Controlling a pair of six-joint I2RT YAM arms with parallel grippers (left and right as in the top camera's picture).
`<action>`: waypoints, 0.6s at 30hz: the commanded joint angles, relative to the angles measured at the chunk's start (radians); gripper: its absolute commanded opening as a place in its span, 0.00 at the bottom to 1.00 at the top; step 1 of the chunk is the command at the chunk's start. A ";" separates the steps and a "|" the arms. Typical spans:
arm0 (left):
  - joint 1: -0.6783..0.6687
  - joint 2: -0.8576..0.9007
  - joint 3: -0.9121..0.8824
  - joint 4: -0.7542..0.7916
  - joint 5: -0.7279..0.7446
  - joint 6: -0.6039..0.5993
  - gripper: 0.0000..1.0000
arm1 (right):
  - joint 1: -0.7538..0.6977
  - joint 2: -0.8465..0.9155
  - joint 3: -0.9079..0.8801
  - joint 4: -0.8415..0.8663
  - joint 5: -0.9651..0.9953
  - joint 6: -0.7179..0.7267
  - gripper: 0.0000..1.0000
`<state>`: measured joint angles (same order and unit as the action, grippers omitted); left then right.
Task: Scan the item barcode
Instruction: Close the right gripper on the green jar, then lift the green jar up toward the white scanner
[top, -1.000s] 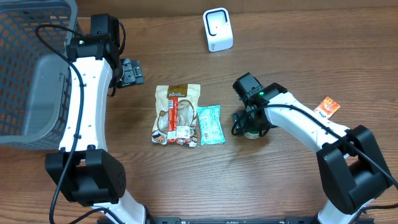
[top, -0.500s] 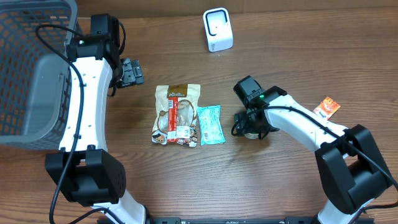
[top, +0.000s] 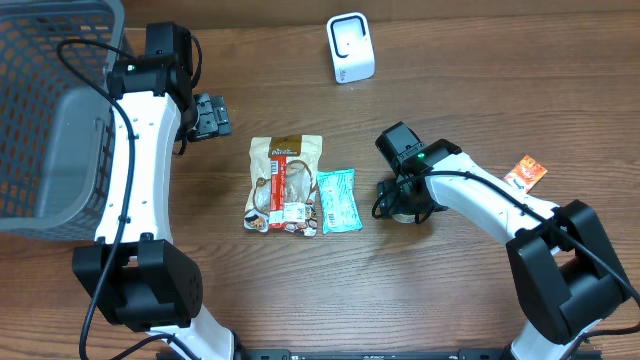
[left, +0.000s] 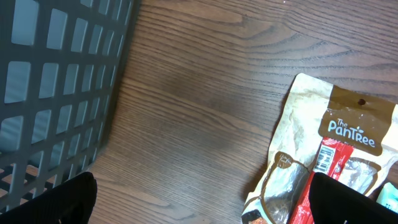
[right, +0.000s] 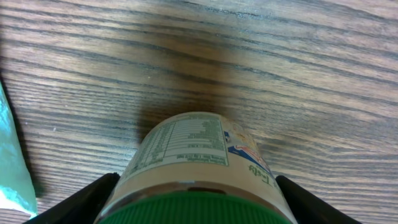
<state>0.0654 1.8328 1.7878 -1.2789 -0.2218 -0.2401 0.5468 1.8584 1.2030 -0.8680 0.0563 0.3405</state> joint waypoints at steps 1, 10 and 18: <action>-0.007 -0.002 0.015 0.000 -0.014 0.000 1.00 | 0.002 0.005 -0.006 0.004 0.005 0.008 0.77; -0.007 -0.002 0.015 0.001 -0.014 0.000 1.00 | 0.002 0.005 -0.006 0.003 0.005 0.008 0.71; -0.007 -0.002 0.015 0.001 -0.014 0.000 1.00 | 0.002 0.005 0.016 -0.002 0.001 0.008 0.63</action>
<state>0.0654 1.8328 1.7878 -1.2789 -0.2218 -0.2401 0.5468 1.8584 1.2030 -0.8677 0.0563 0.3405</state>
